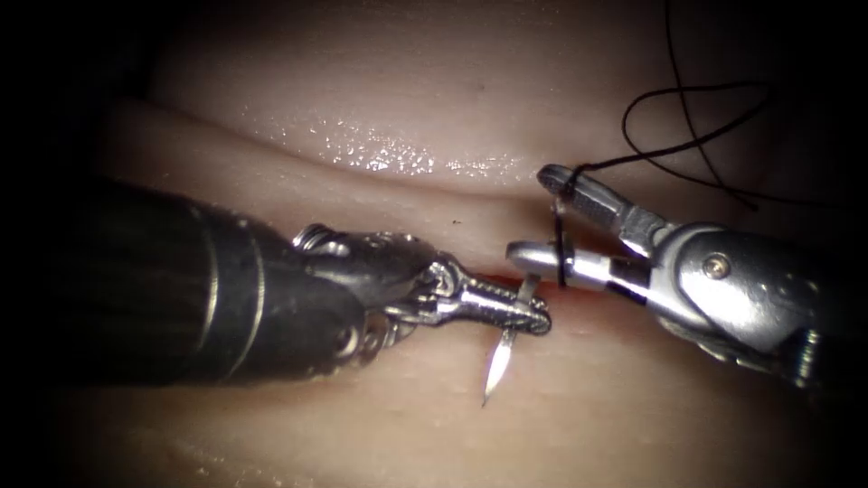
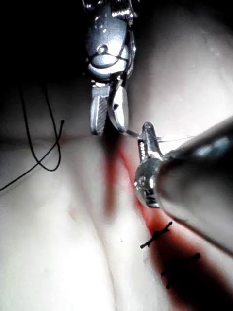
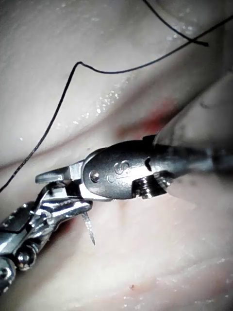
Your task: Wound Closure
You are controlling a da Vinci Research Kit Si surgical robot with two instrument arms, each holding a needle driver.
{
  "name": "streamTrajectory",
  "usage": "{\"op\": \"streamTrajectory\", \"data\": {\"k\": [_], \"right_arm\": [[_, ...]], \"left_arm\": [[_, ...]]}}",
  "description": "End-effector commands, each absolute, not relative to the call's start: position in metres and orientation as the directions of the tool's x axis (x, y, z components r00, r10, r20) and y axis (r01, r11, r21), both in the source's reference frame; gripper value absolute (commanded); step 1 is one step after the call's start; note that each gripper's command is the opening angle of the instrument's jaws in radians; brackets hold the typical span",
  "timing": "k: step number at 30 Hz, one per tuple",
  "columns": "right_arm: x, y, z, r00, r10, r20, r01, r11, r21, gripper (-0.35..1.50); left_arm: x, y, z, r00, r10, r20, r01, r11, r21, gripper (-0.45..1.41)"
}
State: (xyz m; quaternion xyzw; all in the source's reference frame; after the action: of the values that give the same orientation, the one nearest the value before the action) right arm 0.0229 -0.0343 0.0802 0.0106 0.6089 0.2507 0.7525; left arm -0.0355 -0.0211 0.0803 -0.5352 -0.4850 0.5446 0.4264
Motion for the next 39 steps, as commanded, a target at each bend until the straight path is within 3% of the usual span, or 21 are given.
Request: {"op": "streamTrajectory", "data": {"k": [1, 9, 10, 12, 15, 17, 20, 25, 27, 28, 29, 31, 33, 34, 35, 39], "right_arm": [[0.0234, -0.0344, 0.081, 0.126, 0.384, -0.915, -0.357, 0.878, 0.319, -0.35], [0.0228, -0.0343, 0.081, 0.139, 0.358, -0.923, -0.354, 0.889, 0.292, -0.35], [0.0226, -0.0342, 0.081, 0.143, 0.353, -0.925, -0.35, 0.892, 0.287, -0.35], [0.0225, -0.0342, 0.0811, 0.143, 0.353, -0.924, -0.345, 0.893, 0.288, -0.35], [0.0222, -0.0339, 0.0814, 0.134, 0.351, -0.927, -0.331, 0.897, 0.292, -0.35], [0.0219, -0.0335, 0.082, 0.121, 0.347, -0.93, -0.311, 0.903, 0.297, -0.35], [0.0215, -0.0329, 0.0828, 0.109, 0.333, -0.937, -0.287, 0.913, 0.291, -0.35], [0.0212, -0.0313, 0.0847, 0.1, 0.265, -0.959, -0.251, 0.939, 0.234, -0.35], [0.0211, -0.0305, 0.0858, 0.101, 0.234, -0.967, -0.248, 0.947, 0.203, -0.35], [0.021, -0.0301, 0.0866, 0.106, 0.22, -0.97, -0.245, 0.951, 0.189, -0.35], [0.021, -0.0301, 0.0866, 0.106, 0.22, -0.97, -0.245, 0.951, 0.189, -0.35], [0.0209, -0.0295, 0.0876, 0.12, 0.201, -0.972, -0.237, 0.957, 0.168, -0.35], [0.021, -0.0291, 0.0882, 0.127, 0.176, -0.976, -0.234, 0.962, 0.143, -0.35], [0.021, -0.029, 0.0885, 0.13, 0.169, -0.977, -0.232, 0.963, 0.136, -0.35], [0.0212, -0.0286, 0.089, 0.136, 0.144, -0.98, -0.231, 0.967, 0.11, -0.35], [0.0216, -0.0287, 0.0898, 0.138, 0.119, -0.983, -0.23, 0.97, 0.085, -0.35]], "left_arm": [[-0.0361, -0.0214, 0.0808, -0.066, 0.983, -0.17, 0.058, -0.166, -0.984, -0.45], [-0.0363, -0.0216, 0.0804, -0.063, 0.978, -0.197, 0.056, -0.194, -0.98, -0.42], [-0.0364, -0.0215, 0.0804, -0.049, 0.963, -0.265, 0.043, -0.263, -0.964, 0.42], [-0.0366, -0.0211, 0.0805, -0.023, 0.916, -0.4, -0.026, -0.401, -0.916, 1.16], [-0.0367, -0.021, 0.0805, -0.02, 0.866, -0.5, -0.067, -0.5, -0.863, 1.21], [-0.0367, -0.0214, 0.0804, -0.035, 0.831, -0.556, -0.01, -0.556, -0.831, 1.4], [-0.0363, -0.0219, 0.0803, -0.056, 0.802, -0.595, -0.03, -0.597, -0.802, 1.4], [-0.0351, -0.0233, 0.0803, -0.21, 0.734, -0.645, -0.2, -0.678, -0.707, 1.26], [-0.0349, -0.0247, 0.0807, -0.299, 0.693, -0.656, -0.247, -0.721, -0.648, 1.01], [-0.0351, -0.0257, 0.0812, -0.362, 0.63, -0.687, -0.254, -0.776, -0.577, 0.68], [-0.0351, -0.0257, 0.0812, -0.362, 0.63, -0.687, -0.254, -0.776, -0.577, 0.68], [-0.0358, -0.0264, 0.0819, -0.42, 0.511, -0.75, -0.241, -0.859, -0.451, 0.34], [-0.0363, -0.0267, 0.0824, -0.429, 0.499, -0.753, -0.251, -0.867, -0.431, 0.27], [-0.0366, -0.0268, 0.0828, -0.441, 0.499, -0.746, -0.254, -0.867, -0.429, 0.16], [-0.037, -0.0264, 0.0837, -0.459, 0.498, -0.736, -0.241, -0.867, -0.436, -0.43], [-0.0369, -0.0257, 0.0851, -0.505, 0.493, -0.709, -0.23, -0.868, -0.44, -0.45]]}}
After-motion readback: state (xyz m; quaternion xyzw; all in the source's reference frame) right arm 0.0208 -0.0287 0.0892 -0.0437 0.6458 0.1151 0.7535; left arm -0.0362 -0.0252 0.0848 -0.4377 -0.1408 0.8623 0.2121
